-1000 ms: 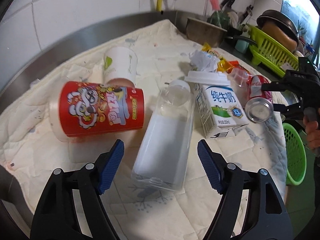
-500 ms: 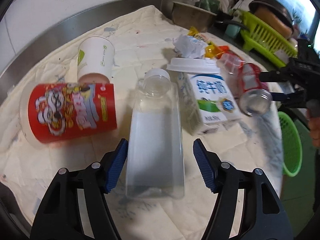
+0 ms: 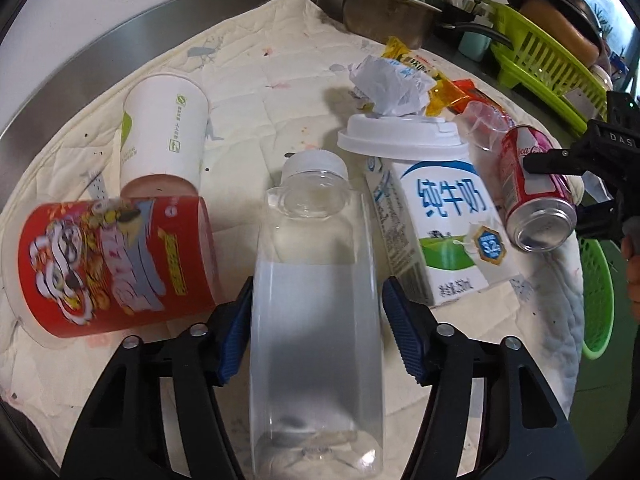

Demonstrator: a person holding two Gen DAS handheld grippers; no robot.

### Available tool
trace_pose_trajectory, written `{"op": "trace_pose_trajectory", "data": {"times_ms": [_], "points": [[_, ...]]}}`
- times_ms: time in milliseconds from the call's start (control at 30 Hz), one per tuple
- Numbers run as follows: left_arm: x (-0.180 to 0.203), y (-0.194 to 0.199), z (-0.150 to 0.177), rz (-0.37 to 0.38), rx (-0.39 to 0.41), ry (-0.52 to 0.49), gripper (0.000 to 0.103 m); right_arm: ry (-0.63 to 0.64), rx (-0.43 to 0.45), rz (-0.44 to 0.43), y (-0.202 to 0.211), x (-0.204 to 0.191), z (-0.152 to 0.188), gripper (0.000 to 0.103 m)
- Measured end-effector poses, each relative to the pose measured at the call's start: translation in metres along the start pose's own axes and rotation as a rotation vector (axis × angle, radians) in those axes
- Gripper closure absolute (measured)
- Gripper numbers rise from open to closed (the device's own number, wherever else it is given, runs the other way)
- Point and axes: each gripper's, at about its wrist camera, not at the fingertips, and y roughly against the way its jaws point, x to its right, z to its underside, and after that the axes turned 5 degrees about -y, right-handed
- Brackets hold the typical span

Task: Collect trash
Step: 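Carry the can and bottle over the green basket and release both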

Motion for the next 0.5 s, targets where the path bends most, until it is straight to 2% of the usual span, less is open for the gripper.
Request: {"op": "trace_pose_trajectory", "data": {"times_ms": [33, 267, 500], "points": [[-0.001, -0.001, 0.001, -0.007, -0.001, 0.002, 0.049, 0.0, 0.003, -0.006, 0.0, 0.001, 0.0, 0.039], [-0.005, 0.009, 0.01, 0.012, 0.023, 0.048, 0.05, 0.119, 0.041, -0.001, 0.018, -0.005, 0.017, 0.039], [0.001, 0.053, 0.035, 0.03, 0.101, 0.081, 0.05, 0.258, 0.07, -0.045, 0.073, 0.007, 0.051, 0.04]]}}
